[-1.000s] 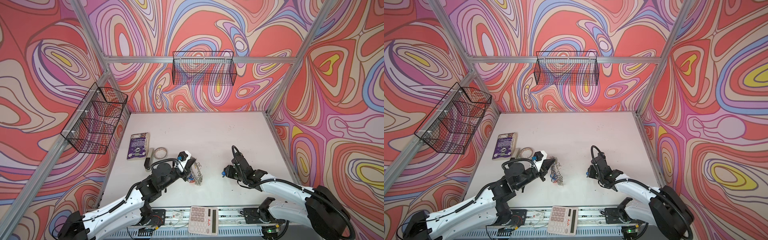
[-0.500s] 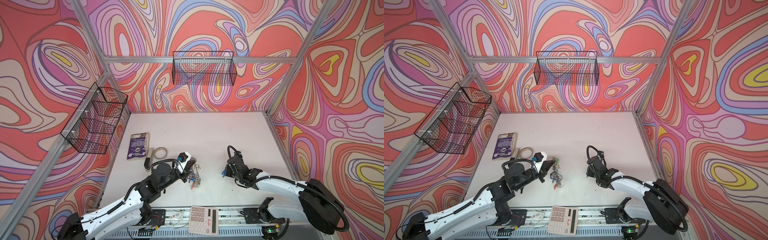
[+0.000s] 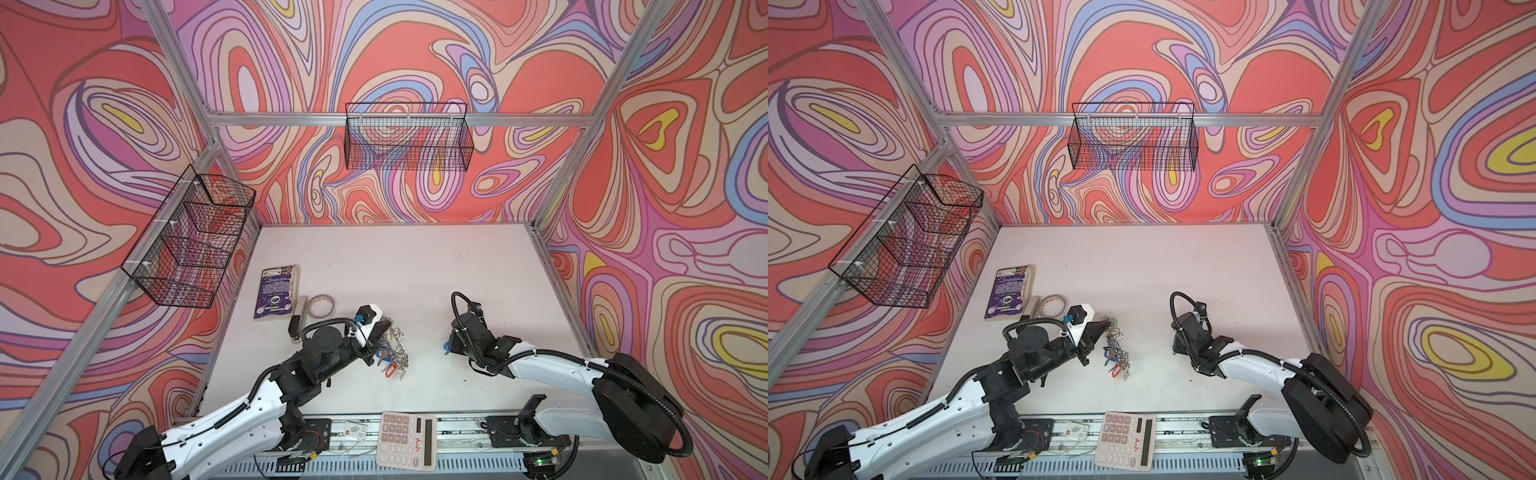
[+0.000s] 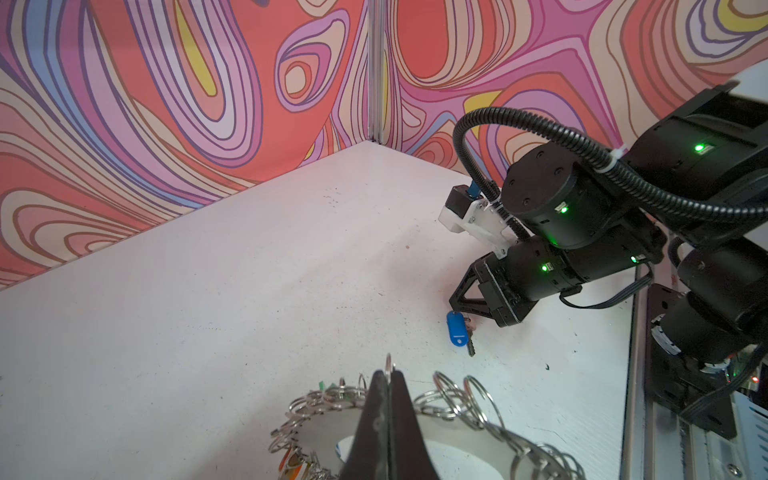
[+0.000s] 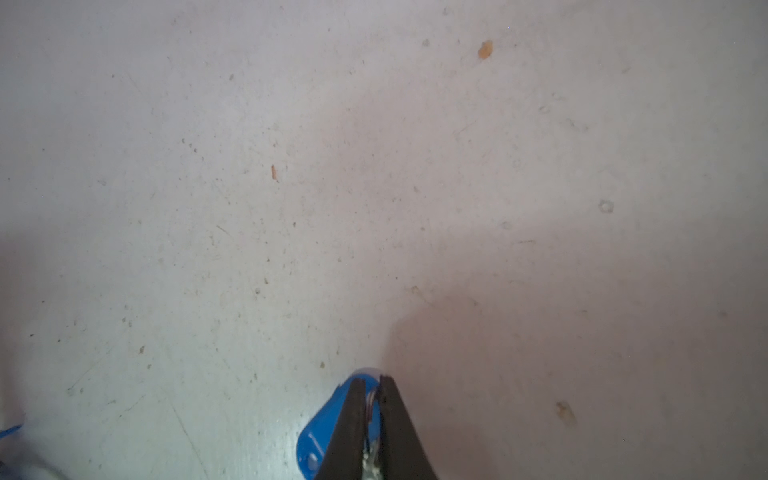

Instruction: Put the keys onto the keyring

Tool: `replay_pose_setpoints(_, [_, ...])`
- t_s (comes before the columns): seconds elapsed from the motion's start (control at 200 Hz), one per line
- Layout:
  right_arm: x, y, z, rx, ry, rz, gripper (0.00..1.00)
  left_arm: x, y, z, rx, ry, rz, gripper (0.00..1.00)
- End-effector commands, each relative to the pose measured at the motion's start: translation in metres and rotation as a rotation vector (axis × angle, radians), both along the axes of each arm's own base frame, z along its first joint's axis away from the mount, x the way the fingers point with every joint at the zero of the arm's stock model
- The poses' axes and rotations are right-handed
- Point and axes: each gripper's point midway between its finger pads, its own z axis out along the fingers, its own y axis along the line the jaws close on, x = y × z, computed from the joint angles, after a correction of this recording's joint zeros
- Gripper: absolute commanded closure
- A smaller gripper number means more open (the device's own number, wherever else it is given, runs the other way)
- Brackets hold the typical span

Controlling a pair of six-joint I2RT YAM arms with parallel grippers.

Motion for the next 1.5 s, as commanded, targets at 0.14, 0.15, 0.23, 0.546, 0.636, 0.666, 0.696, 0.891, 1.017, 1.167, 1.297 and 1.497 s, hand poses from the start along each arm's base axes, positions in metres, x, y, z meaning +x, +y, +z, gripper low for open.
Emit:
replay_pose_setpoints(0.14, [0.002, -0.003, 0.002, -0.023, -0.009, -0.017, 0.9, -0.002, -0.003, 0.037, -0.096, -0.074, -0.018, 1.0])
replay_pose_setpoints(0.15, [0.002, -0.003, 0.002, -0.023, -0.009, -0.015, 0.9, -0.002, -0.003, 0.037, -0.095, -0.074, -0.019, 1.0])
replay_pose_setpoints(0.23, [0.002, -0.001, 0.001, -0.01, -0.011, -0.01, 0.91, -0.002, -0.004, 0.036, -0.096, -0.072, -0.021, 1.0])
replay_pose_setpoints(0.546, [0.003, 0.002, 0.008, 0.024, -0.056, 0.011, 1.0, -0.002, -0.002, 0.038, -0.092, -0.087, -0.015, 1.0])
replay_pose_setpoints(0.636, [0.004, 0.004, 0.014, 0.041, -0.098, 0.036, 1.0, -0.003, 0.001, 0.041, -0.083, -0.11, -0.012, 1.0])
replay_pose_setpoints(0.666, [0.004, 0.005, 0.017, 0.056, -0.114, 0.045, 1.0, -0.003, 0.002, 0.042, -0.082, -0.118, -0.009, 1.0])
replay_pose_setpoints(0.696, [0.005, 0.008, 0.023, 0.074, -0.146, 0.065, 1.0, -0.004, 0.003, 0.044, -0.082, -0.128, -0.008, 1.0])
replay_pose_setpoints(0.891, [0.004, 0.038, 0.077, 0.23, -0.345, 0.251, 1.0, -0.008, 0.012, 0.052, -0.057, -0.188, 0.001, 1.0])
replay_pose_setpoints(1.017, [-0.001, 0.061, 0.112, 0.309, -0.434, 0.396, 1.0, -0.01, 0.016, 0.055, -0.037, -0.229, 0.003, 1.0])
replay_pose_setpoints(1.167, [-0.013, 0.088, 0.148, 0.434, -0.495, 0.568, 1.0, -0.012, 0.018, 0.056, -0.009, -0.266, 0.0, 1.0])
replay_pose_setpoints(1.297, [-0.024, 0.109, 0.174, 0.54, -0.506, 0.7, 1.0, -0.018, 0.011, 0.054, -0.002, -0.283, -0.052, 1.0])
replay_pose_setpoints(1.497, [-0.041, 0.131, 0.208, 0.688, -0.507, 0.838, 1.0, -0.026, 0.001, 0.054, -0.018, -0.308, -0.127, 1.0])
